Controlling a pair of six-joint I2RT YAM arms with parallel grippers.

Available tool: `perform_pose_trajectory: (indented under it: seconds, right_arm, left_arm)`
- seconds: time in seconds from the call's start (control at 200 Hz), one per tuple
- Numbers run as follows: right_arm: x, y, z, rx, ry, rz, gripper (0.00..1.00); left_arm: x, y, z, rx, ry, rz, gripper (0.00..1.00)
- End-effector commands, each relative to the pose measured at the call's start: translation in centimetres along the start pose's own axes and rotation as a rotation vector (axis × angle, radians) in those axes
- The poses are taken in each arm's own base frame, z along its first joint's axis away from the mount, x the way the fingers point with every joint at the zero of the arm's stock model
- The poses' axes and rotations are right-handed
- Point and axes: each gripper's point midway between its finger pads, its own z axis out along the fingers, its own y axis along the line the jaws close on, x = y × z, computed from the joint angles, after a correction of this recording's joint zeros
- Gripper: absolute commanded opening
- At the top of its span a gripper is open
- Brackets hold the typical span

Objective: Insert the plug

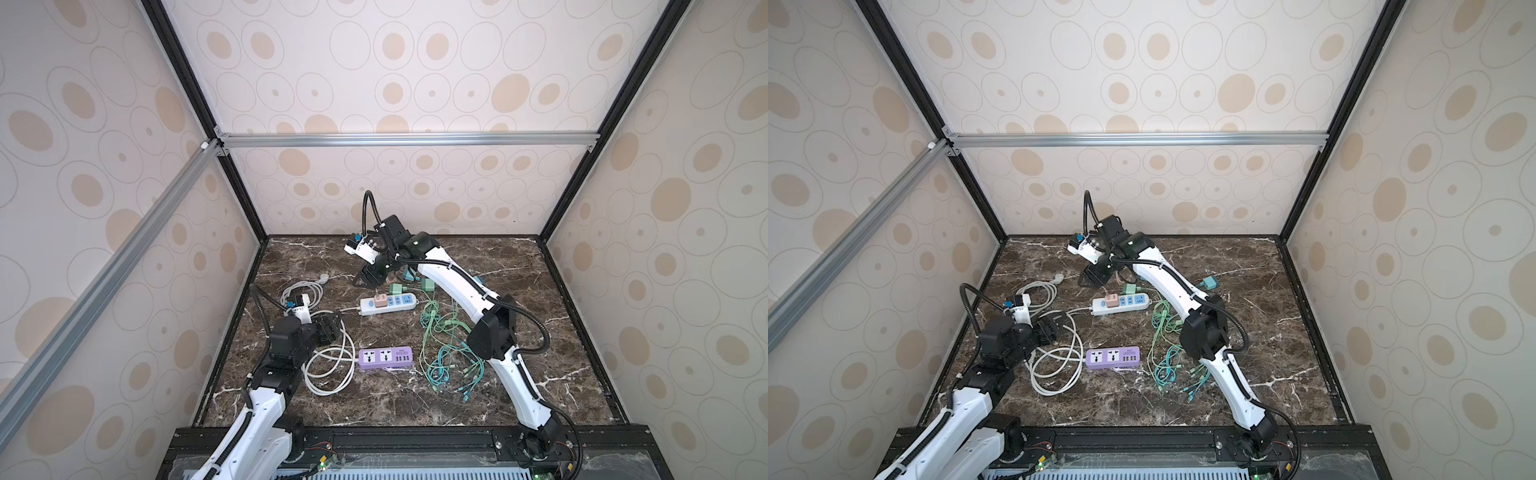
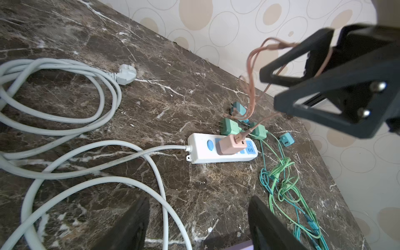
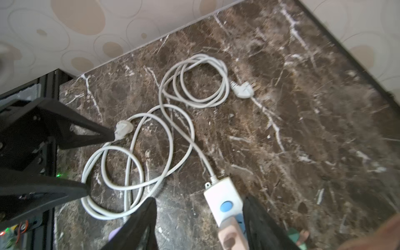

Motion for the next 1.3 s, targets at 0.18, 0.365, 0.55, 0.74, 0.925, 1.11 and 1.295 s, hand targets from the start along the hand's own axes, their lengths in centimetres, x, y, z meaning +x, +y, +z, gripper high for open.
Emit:
perform_pose_trajectory:
  seconds: [0.18, 0.365, 0.55, 0.74, 0.925, 1.11, 1.295]
  right_arm:
    - [4.0, 1.4, -0.3, -0.051, 0.118, 0.069, 0.67]
    - [5.7, 0.2, -0.8, -0.037, 0.133, 0.148, 0.68]
    - [5.2, -0.2, -2.4, -0.016, 0.092, 0.159, 0.71]
    - [7.7, -0.9, -3.4, -0.008, 0.187, 0.222, 0.71]
    - [9.1, -0.8, -4.0, -0.048, 0.173, 0.268, 0.73]
    - [9.7, 0.2, -4.8, -0.144, 0.193, 0.264, 0.73]
    - [9.0, 0.4, -6.1, -0.260, 0.124, 0.308, 0.73]
  left_arm:
    - [-1.1, -0.8, 0.2, 0.031, -0.010, 0.001, 0.69]
    - [-0.9, -1.0, 0.2, 0.042, -0.003, 0.008, 0.68]
    - [-0.7, -0.9, 0.3, 0.042, 0.002, 0.008, 0.68]
    - [-0.7, -1.0, 0.5, 0.048, 0.010, 0.010, 0.68]
    - [-0.6, -1.3, 1.0, 0.068, 0.021, 0.007, 0.69]
    - [-0.7, -2.4, 2.2, 0.125, 0.064, 0.030, 0.68]
    - [-1.6, -4.7, 3.5, 0.232, 0.104, 0.083, 0.61]
